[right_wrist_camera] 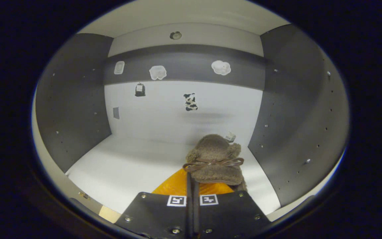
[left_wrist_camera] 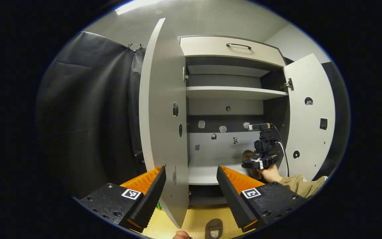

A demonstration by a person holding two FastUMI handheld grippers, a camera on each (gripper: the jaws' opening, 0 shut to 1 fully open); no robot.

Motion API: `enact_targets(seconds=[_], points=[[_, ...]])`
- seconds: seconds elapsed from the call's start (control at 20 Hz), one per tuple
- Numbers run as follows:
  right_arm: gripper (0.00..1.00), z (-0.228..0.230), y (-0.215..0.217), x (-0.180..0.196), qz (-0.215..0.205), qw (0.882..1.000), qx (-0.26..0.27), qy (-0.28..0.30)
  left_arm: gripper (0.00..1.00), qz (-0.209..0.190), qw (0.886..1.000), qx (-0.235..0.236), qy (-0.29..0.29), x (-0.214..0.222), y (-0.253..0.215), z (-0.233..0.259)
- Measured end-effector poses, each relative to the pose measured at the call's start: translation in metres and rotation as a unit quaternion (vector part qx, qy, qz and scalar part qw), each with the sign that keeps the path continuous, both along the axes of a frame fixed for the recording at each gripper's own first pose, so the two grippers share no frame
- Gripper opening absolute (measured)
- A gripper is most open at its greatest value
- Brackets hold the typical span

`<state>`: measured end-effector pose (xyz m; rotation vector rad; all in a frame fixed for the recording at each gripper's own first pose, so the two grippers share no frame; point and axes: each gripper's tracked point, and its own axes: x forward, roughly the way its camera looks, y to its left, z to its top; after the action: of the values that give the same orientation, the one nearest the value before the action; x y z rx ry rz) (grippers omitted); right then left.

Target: Grab one shoe with the right hand and put it into the shoe cabinet, grab the other shoe with the left hand and put it into the shoe cabinet; then close the right door with the right hand and the left door with the left hand.

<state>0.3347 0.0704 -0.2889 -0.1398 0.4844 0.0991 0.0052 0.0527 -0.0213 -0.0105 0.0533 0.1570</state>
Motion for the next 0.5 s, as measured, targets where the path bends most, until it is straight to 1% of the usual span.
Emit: enact_targets(seconds=[0.2,0.35,0.5], points=[[0.01,-0.012,-0.003,0.005,-0.015,0.999,0.016,0.025,0.95,0.005,1.000,0.002,0.002,0.000,0.000,0.000],[0.07,-0.013,-0.006,0.002,-0.022,0.999,0.026,0.039,0.95,0.008,1.000,0.004,0.003,0.000,0.000,0.000],[0.10,-0.011,-0.007,-0.003,-0.020,0.998,0.028,0.044,0.95,0.010,1.000,0.002,0.002,0.001,0.000,0.000]])
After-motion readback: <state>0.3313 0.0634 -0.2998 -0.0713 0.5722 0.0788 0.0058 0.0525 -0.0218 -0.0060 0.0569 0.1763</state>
